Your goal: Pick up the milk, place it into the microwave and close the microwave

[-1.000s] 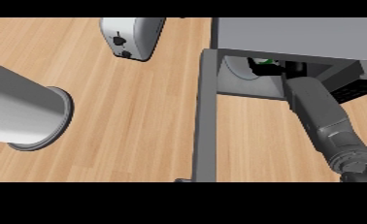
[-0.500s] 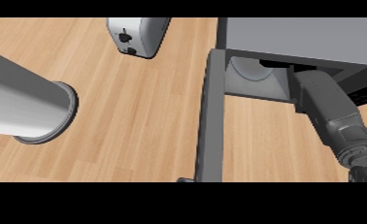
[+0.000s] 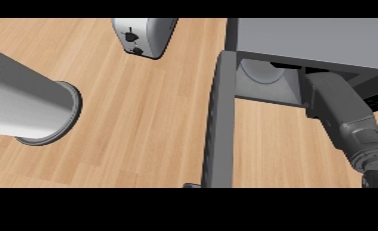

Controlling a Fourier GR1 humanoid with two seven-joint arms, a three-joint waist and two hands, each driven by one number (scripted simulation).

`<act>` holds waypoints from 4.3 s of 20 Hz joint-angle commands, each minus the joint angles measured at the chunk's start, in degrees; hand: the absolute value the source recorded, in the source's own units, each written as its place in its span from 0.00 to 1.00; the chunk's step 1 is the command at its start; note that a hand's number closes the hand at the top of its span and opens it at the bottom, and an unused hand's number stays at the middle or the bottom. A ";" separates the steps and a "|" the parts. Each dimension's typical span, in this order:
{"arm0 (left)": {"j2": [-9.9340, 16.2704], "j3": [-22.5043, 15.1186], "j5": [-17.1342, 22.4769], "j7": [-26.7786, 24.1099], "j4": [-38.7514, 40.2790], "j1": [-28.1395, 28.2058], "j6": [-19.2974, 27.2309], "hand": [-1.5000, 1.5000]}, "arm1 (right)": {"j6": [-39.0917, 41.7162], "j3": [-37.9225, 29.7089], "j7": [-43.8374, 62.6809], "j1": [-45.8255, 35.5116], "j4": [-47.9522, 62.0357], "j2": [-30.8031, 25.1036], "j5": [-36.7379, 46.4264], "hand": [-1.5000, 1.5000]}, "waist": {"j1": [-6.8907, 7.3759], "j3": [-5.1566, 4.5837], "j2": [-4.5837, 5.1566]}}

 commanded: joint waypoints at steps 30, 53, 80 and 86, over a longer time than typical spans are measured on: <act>2.16 -2.04 -6.64 -0.24 4.57 -5.79 -2.11 0.00 | 0.82 5.01 7.45 -9.69 2.71 1.26 3.53 0.00 | 3.95 0.17 1.07; -5.79 -8.06 -14.22 -1.11 5.27 -1.70 -7.07 0.00 | -3.64 3.92 6.41 -11.14 1.70 4.09 1.58 0.00 | -1.89 0.04 -1.57; -14.67 -23.25 -36.71 -9.27 14.36 -5.01 -20.14 0.00 | 30.45 1.00 -8.17 12.51 -6.69 17.58 -7.68 0.00 | -10.95 -0.13 -4.66; -14.70 -28.56 -45.20 -15.47 18.50 -6.92 -16.14 1.00 | 27.89 4.86 -12.60 23.31 -9.64 18.13 -6.65 0.00 | -12.04 -0.27 -4.93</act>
